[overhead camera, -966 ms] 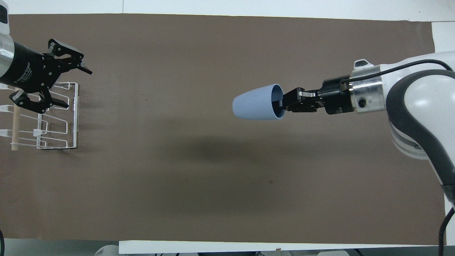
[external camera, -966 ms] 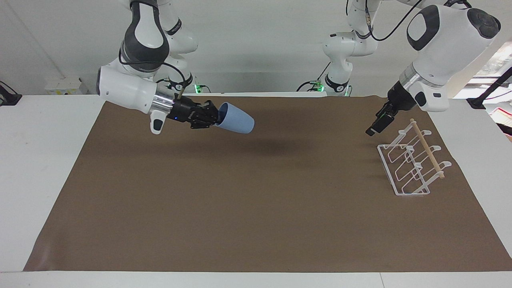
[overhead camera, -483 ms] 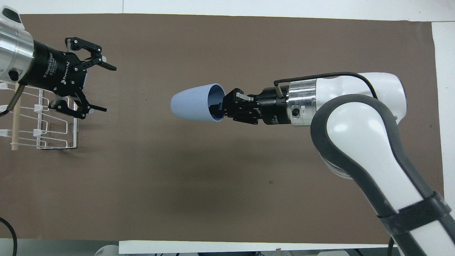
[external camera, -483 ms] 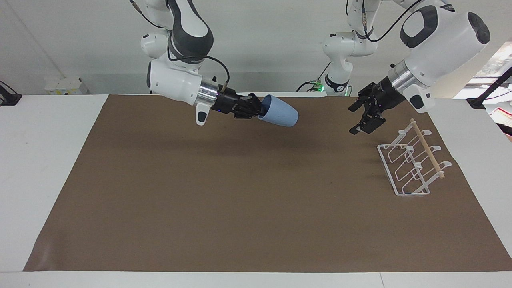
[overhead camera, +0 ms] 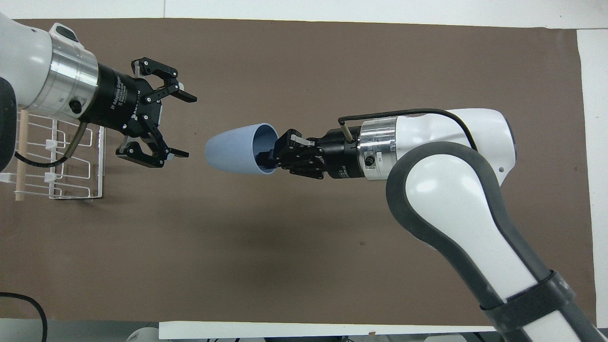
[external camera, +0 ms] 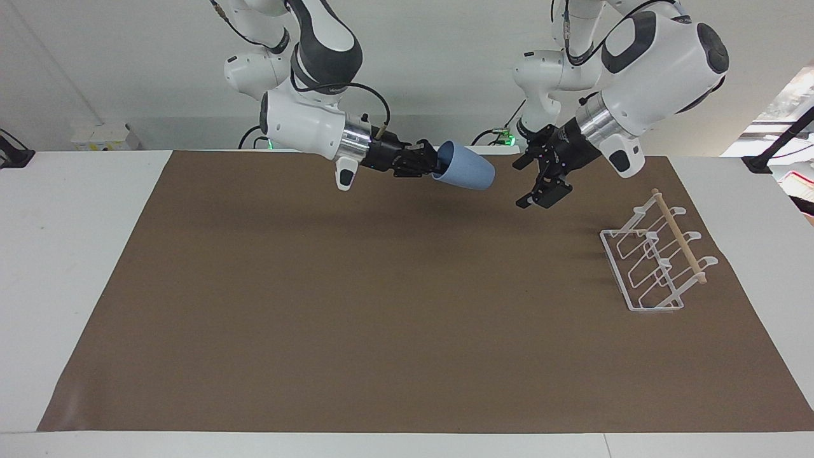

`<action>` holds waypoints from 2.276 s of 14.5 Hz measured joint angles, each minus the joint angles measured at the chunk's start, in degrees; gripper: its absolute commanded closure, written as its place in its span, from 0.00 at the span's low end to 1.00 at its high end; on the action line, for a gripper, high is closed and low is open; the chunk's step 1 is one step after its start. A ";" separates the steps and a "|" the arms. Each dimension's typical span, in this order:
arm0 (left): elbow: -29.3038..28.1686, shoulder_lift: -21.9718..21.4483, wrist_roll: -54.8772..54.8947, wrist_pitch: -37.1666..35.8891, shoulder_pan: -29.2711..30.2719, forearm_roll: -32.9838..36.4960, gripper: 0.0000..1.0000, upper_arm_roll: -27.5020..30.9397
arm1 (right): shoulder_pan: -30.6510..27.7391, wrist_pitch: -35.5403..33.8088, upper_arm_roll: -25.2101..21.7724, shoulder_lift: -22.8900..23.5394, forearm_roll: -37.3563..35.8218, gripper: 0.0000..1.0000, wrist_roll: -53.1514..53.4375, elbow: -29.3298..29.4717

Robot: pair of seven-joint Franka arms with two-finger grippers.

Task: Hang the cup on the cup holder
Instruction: 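Grasp the cup with the left gripper while the right gripper releases it, then carry the cup with the left gripper to the rack while the right gripper withdraws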

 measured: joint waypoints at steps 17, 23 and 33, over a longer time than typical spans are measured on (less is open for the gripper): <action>-6.22 -3.30 -2.97 2.26 -4.16 0.00 1.00 0.27 | 2.44 2.99 -0.38 0.37 0.19 0.01 0.55 -0.22; -6.78 -3.28 -2.79 2.78 -2.59 19.62 1.00 1.07 | -4.40 2.07 -1.11 -2.62 -16.05 0.01 0.51 0.50; -8.49 3.63 -6.96 -4.05 -6.65 76.29 1.00 0.59 | -24.59 -25.61 -1.89 -9.31 -66.29 0.01 -7.06 5.35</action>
